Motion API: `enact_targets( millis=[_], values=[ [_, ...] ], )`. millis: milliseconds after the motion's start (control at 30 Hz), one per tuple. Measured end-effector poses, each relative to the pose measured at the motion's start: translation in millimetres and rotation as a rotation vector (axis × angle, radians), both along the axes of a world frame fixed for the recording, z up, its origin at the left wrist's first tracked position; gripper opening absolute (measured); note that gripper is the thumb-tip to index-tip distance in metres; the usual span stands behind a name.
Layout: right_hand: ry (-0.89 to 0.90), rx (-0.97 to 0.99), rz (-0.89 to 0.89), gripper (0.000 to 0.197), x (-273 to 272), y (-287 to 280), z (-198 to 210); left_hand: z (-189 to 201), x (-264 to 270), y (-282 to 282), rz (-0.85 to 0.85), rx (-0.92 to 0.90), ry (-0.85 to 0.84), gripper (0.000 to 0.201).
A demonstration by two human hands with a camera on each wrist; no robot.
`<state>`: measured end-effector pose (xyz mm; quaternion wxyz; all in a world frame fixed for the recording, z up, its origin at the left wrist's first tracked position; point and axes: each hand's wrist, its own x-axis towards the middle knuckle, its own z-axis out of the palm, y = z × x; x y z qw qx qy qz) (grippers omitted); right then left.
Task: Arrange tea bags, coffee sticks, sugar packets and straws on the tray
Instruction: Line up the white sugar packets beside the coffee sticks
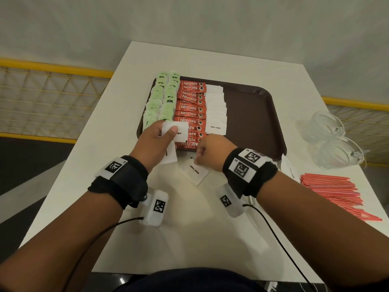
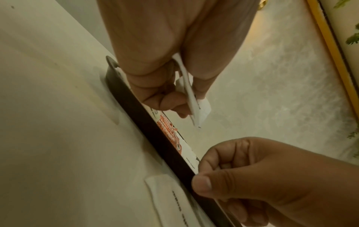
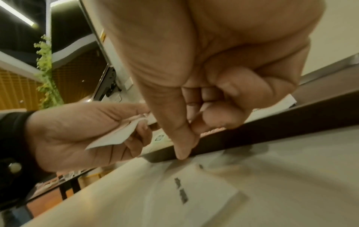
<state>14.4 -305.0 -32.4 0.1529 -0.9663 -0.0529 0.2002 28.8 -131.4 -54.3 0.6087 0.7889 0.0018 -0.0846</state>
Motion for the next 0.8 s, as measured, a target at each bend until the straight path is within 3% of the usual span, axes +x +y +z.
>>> enact_targets(
  millis=[233,500,667,800],
  values=[
    [0.049,-0.097,0.010,0.033,-6.3,7.4,-6.3,4.6,1.6,-3.7,0.023,-0.070,0.038,0.024],
    [0.036,-0.018,0.027,0.027,-7.8,5.6,-6.0,-0.6,0.7,-6.8,0.029,-0.026,0.028,0.026],
    [-0.062,0.384,-0.251,0.013,-1.0,-10.9,6.4,-4.9,4.4,-3.6,0.142,-0.015,0.005,0.023],
    [-0.085,0.902,-0.590,0.013,5.5,-24.3,17.8,-2.5,4.9,-12.9,0.138,-0.038,0.007,0.024]
  ],
)
